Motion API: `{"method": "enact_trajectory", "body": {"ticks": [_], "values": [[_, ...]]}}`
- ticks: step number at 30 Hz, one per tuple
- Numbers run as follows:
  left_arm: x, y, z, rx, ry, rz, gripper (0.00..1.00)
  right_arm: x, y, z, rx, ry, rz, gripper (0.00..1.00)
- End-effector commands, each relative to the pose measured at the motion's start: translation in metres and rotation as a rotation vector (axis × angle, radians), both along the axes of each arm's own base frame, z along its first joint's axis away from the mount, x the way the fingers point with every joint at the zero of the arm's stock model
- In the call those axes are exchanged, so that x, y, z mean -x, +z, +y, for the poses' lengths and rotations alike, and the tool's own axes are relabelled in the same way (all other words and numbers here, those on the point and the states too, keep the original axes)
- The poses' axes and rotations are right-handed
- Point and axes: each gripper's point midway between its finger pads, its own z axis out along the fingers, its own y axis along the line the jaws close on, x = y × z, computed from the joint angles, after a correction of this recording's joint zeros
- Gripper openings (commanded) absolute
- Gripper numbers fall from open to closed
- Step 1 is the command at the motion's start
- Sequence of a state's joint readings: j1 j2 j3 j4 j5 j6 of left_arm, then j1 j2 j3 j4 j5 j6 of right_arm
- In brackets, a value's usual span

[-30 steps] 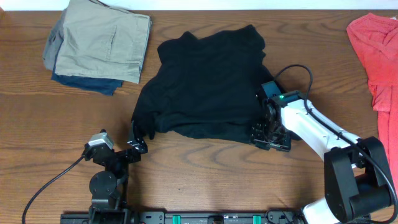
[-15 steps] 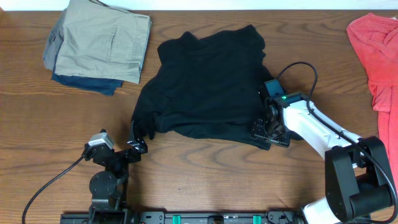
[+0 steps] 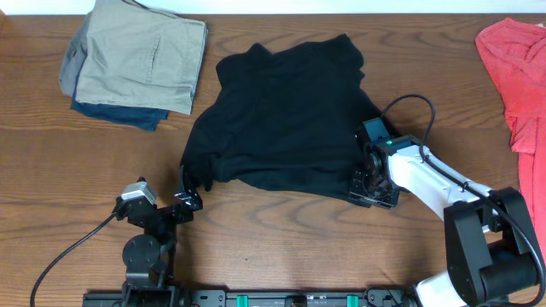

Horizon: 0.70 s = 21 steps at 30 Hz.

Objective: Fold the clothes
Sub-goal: 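Pull the t-shirt's right edge rightward with the right gripper to spread it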

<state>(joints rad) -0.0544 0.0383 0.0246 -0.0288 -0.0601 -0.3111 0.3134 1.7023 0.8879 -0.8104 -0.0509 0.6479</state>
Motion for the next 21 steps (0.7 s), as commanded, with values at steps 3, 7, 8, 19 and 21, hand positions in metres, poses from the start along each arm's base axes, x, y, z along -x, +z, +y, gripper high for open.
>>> {"method": "enact_trajectory", "body": {"ticks": [3,7,8,19,21], "values": [[0.001,-0.018,0.004,-0.007,0.026,0.052,0.98,0.007,-0.011,-0.011,0.037,-0.022,0.022,0.23],[0.001,-0.018,0.004,-0.007,0.026,0.052,0.98,0.009,-0.010,-0.015,0.043,-0.033,0.031,0.01],[0.001,-0.018,0.004,-0.006,0.026,0.052,0.98,0.010,-0.010,-0.017,0.049,-0.039,0.036,0.01],[0.001,-0.018,0.004,-0.007,0.026,0.052,0.98,0.028,0.018,-0.077,0.120,-0.248,0.162,0.01],[0.001,-0.018,0.004,-0.007,0.026,0.052,0.98,0.029,0.032,-0.088,0.116,-0.286,0.177,0.01]]}}
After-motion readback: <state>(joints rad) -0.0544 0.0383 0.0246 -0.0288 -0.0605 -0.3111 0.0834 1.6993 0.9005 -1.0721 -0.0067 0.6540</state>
